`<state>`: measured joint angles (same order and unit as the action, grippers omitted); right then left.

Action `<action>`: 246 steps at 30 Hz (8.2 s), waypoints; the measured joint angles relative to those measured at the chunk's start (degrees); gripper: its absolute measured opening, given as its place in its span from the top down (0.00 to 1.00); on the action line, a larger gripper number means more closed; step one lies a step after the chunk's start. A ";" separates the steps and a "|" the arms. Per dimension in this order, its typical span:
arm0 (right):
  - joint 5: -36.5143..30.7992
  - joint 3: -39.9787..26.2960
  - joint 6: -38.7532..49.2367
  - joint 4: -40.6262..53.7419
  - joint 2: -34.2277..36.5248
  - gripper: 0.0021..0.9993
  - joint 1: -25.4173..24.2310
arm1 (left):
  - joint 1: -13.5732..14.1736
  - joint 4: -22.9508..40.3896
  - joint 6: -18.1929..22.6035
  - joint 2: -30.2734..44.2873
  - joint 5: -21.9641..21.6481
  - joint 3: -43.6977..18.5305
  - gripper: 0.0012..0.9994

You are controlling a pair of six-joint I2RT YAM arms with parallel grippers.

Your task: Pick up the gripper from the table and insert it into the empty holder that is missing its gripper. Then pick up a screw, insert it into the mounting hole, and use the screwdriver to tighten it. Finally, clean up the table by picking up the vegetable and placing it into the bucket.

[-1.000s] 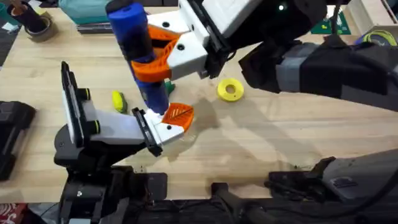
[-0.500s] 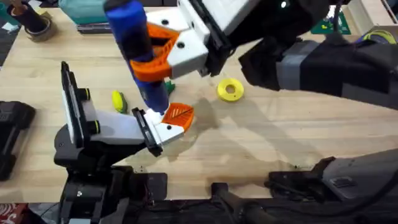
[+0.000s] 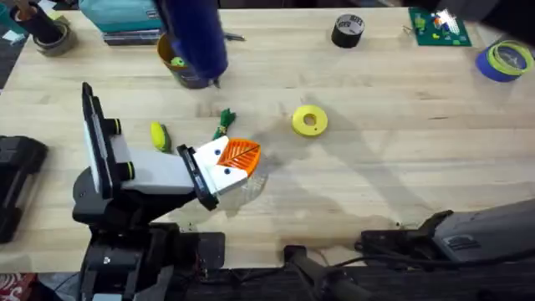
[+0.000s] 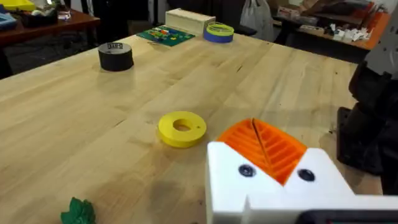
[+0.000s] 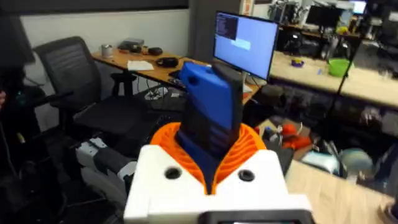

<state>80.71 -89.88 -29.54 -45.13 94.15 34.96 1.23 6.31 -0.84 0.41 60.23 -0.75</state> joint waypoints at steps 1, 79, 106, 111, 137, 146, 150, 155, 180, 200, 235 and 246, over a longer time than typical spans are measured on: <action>0.04 -1.14 0.57 2.47 0.00 0.98 -0.50 | 0.01 0.01 0.00 0.02 0.00 0.00 1.00; -91.51 39.34 112.80 79.02 -7.15 0.77 -27.06 | 0.02 0.00 2.38 0.02 -0.02 0.00 1.00; -91.77 39.32 78.58 63.78 -23.75 0.00 -26.08 | 0.00 -0.57 2.44 0.02 -0.36 0.02 0.01; -91.78 39.21 65.46 63.02 -29.16 0.00 -25.83 | -0.18 -2.25 -0.64 0.00 -5.26 -0.14 0.01; -90.93 38.51 29.56 94.39 -64.65 0.00 -14.12 | -0.33 35.54 4.10 32.42 -43.67 -45.87 0.01; -90.93 38.51 26.33 101.55 -65.55 0.00 -14.12 | -0.33 45.37 5.03 34.77 -50.46 -46.47 0.01; -90.93 38.51 26.10 101.57 -65.55 0.00 -14.12 | -0.31 46.53 5.01 34.79 -51.51 -46.47 0.01; -90.93 38.51 26.08 101.55 -65.55 0.00 -14.12 | 0.78 47.87 5.02 37.43 -51.45 -46.86 0.01; -90.95 38.51 26.06 102.62 -65.55 0.00 -14.12 | 6.78 48.23 1.96 84.23 -54.10 -57.59 0.01; -90.94 38.51 26.06 102.62 -65.55 0.00 -14.12 | 11.58 43.80 1.90 94.46 -54.28 -57.80 0.01; -90.95 38.51 26.06 102.62 -65.55 0.00 -14.12 | 11.58 48.73 -0.41 84.69 -54.56 -63.61 0.98; -90.95 38.51 26.06 102.62 -65.55 0.00 -14.12 | 9.13 39.94 3.50 75.18 -69.19 -75.25 0.98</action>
<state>-10.24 -51.37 -3.49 57.49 28.60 20.84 10.37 46.25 2.66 75.59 -8.96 -76.01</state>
